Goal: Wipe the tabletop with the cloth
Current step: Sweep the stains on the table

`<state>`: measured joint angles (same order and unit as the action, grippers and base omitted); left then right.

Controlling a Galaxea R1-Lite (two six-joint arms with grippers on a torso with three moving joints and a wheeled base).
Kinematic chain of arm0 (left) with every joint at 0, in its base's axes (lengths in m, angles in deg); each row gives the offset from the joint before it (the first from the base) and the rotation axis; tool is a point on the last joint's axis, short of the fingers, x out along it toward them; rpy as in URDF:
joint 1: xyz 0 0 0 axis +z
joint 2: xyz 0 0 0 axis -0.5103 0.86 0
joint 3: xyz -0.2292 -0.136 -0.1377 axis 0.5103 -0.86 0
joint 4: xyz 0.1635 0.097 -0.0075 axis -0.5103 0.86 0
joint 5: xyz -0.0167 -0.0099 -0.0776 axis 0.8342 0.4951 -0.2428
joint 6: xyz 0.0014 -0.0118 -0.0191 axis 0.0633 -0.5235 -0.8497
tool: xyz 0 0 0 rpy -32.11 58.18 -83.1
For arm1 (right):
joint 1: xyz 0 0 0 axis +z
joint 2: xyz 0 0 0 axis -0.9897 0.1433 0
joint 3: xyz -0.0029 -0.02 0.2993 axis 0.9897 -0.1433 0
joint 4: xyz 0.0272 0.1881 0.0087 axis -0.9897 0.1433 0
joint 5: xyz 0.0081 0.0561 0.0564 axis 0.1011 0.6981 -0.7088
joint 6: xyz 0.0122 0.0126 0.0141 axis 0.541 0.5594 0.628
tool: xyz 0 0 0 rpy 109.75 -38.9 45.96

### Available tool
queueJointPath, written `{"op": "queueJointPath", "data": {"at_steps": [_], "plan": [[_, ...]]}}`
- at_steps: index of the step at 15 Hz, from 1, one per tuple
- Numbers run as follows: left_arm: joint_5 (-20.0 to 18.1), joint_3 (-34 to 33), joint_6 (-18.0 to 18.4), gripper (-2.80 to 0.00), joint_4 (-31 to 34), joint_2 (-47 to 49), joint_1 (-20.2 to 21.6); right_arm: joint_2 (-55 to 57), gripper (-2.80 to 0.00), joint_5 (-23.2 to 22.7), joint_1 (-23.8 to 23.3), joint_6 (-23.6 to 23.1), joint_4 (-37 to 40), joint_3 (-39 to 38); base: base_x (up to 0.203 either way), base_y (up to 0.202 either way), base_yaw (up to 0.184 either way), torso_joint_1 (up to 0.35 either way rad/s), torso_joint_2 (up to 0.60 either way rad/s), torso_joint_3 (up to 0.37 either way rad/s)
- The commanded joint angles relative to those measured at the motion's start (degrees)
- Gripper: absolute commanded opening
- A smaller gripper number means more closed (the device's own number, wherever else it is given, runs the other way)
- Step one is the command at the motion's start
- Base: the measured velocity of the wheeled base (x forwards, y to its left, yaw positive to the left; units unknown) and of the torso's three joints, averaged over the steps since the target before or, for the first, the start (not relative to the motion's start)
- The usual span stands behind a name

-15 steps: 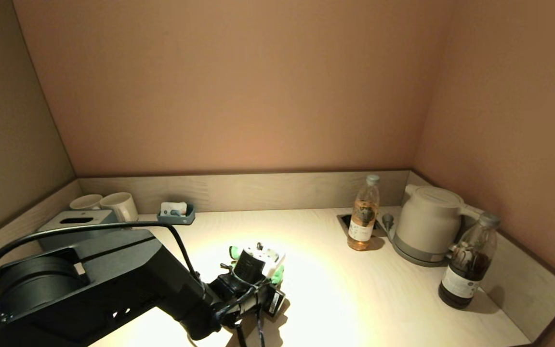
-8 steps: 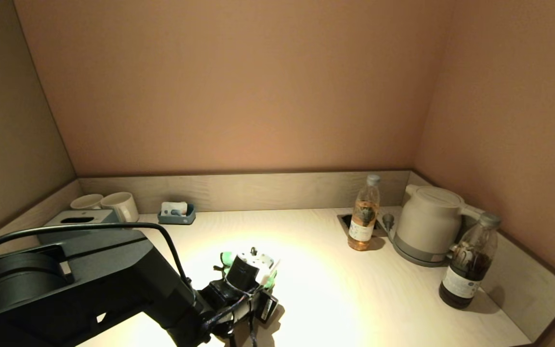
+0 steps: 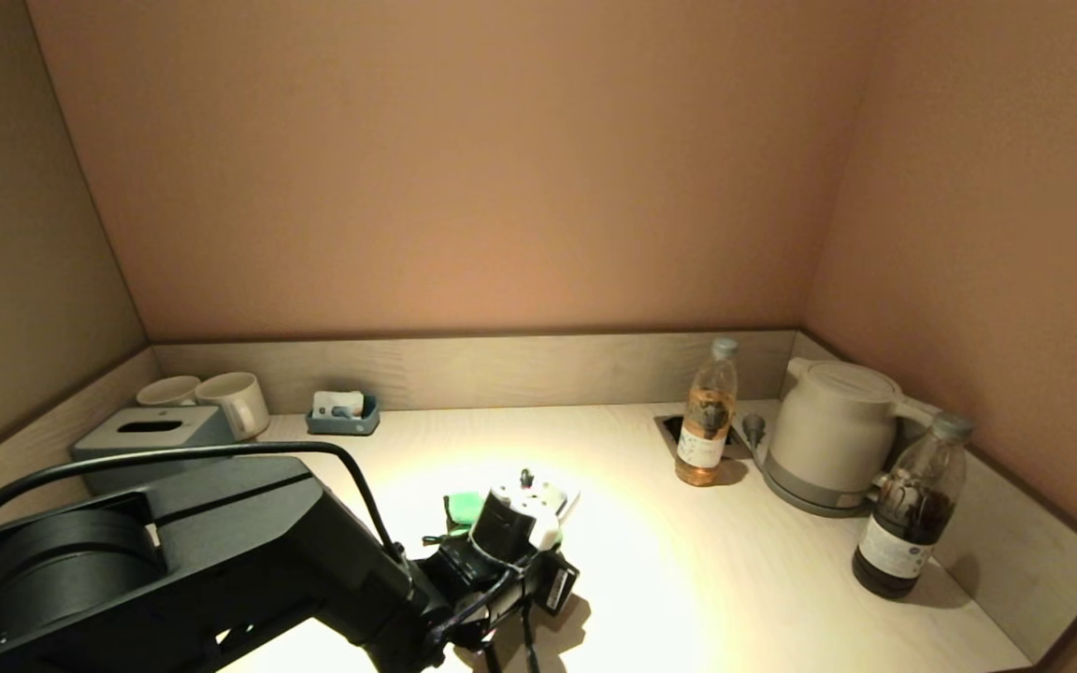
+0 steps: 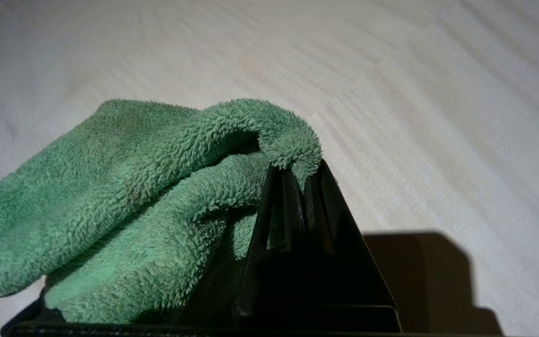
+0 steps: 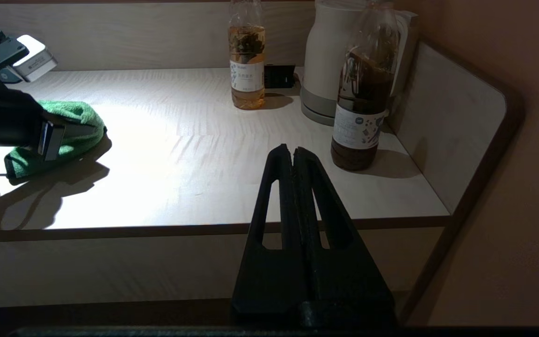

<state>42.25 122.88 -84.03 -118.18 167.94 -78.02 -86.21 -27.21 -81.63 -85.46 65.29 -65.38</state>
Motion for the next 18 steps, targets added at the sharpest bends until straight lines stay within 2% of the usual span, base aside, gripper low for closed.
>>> {"op": "queueJointPath", "data": {"at_steps": [1,4,5,7,8,9,12,14,16,18], "plan": [[0.12,5.21,0.16,-2.80,0.04,3.18,-0.18,0.07,-2.80,0.04,0.04,-0.01,-0.02,0.00,0.000,0.000,0.000,0.000,0.00,0.000],[0.95,14.68,0.37,-2.80,1.07,8.75,-0.04,0.07,-2.80,0.04,0.04,-0.01,-0.02,0.00,0.000,0.000,0.000,0.000,0.00,0.000],[2.03,15.95,0.40,-2.80,1.76,9.76,0.33,0.07,-2.80,0.04,0.04,-0.01,-0.02,0.00,0.000,0.000,0.000,0.000,0.00,0.000],[9.05,21.34,0.39,-2.80,4.40,13.23,2.75,0.07,-2.80,0.04,0.04,-0.01,-0.02,0.00,0.000,0.000,0.000,0.000,0.00,0.000],[10.80,21.70,0.37,-2.80,5.28,13.65,3.62,0.07,-2.80,0.04,0.04,-0.01,-0.02,0.00,0.000,0.000,0.000,0.000,0.00,0.000],[13.64,21.06,0.28,-2.80,5.52,13.80,5.79,0.07,-2.80,0.04,0.04,-0.01,-0.02,0.00,0.000,0.000,0.000,0.000,0.00,0.000],[15.49,20.05,0.17,-2.80,5.56,13.45,6.67,0.07,-2.80,0.04,0.04,-0.01,-0.02,0.00,0.000,0.000,0.000,0.000,0.00,0.000],[18.62,14.03,-0.30,-2.80,5.38,11.20,7.83,0.07,-2.80,0.04,0.04,-0.01,-0.02,0.00,0.000,0.000,0.000,0.000,0.00,0.000],[19.50,7.96,-2.52,-2.80,5.35,7.33,7.97,0.07,-2.80,-0.05,0.04,-0.01,-0.02,0.00,0.000,0.000,0.000,0.000,0.00,0.000],[19.64,3.17,-6.31,-2.80,5.32,4.74,4.99,0.07,-2.80,0.04,0.04,-0.01,-0.02,0.00,0.000,0.000,0.000,0.000,0.00,0.000]]}}
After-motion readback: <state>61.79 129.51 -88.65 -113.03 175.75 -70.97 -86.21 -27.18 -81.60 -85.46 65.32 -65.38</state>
